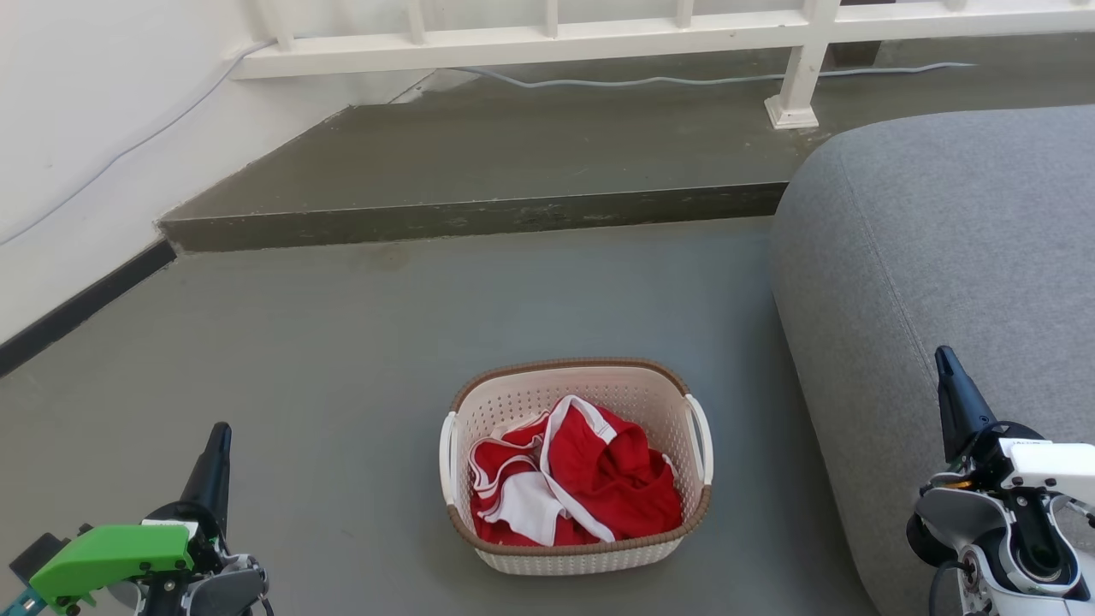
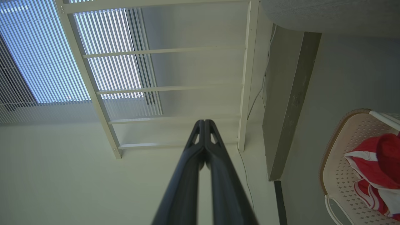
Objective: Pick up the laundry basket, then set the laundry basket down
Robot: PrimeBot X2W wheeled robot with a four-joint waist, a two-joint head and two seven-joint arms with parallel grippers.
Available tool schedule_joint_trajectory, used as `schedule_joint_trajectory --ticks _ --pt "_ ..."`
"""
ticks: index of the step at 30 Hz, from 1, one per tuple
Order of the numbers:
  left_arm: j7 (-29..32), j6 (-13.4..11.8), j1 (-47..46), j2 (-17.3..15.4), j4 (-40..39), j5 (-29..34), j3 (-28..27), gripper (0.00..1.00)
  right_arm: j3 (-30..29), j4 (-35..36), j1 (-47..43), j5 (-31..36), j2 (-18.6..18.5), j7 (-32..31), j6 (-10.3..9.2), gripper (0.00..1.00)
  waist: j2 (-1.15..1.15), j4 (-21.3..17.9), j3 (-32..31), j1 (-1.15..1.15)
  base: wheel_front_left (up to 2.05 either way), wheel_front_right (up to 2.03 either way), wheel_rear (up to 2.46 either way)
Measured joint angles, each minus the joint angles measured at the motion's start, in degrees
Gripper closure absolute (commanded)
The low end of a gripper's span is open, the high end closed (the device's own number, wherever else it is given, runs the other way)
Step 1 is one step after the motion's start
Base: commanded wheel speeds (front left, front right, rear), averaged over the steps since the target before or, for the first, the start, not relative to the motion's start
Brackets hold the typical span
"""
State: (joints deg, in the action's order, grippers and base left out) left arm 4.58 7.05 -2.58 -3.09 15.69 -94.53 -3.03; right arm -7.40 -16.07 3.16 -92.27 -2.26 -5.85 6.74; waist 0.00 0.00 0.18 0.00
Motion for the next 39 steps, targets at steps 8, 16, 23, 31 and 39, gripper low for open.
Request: schedule_joint_trajectory --ticks 8,16,23,31,39 --pt "0.0 0.0 0.0 0.0 0.0 0.0 0.0 1.00 0.0 0.0 0.0 0.0 0.0 0.0 0.00 1.00 0.00 0.0 0.0 0.00 0.00 0.00 0.00" --pt "0.4 0.0 0.3 0.2 0.5 0.0 -0.1 0.00 0.1 -0.5 -0.2 0.0 0.2 0.0 -0.16 0.00 0.00 0.0 0.0 0.00 0.00 0.00 0.00" --pt "0.4 -0.1 2.3 1.2 2.3 0.0 0.4 0.00 0.2 -2.4 -2.6 0.1 1.2 0.3 -0.27 0.00 0.00 0.0 0.0 0.00 0.00 0.00 0.00" --pt "-0.2 -0.1 2.3 1.2 1.9 0.0 1.1 0.00 0.2 -1.8 -2.6 1.2 1.2 1.4 -0.27 0.00 0.00 0.1 0.0 0.00 0.00 0.00 0.00" --pt "-1.9 -0.1 2.0 1.2 0.5 2.1 1.8 0.00 0.8 -1.0 -2.6 3.8 0.5 2.9 -0.27 0.00 0.00 0.3 -0.1 0.00 0.00 0.00 0.00"
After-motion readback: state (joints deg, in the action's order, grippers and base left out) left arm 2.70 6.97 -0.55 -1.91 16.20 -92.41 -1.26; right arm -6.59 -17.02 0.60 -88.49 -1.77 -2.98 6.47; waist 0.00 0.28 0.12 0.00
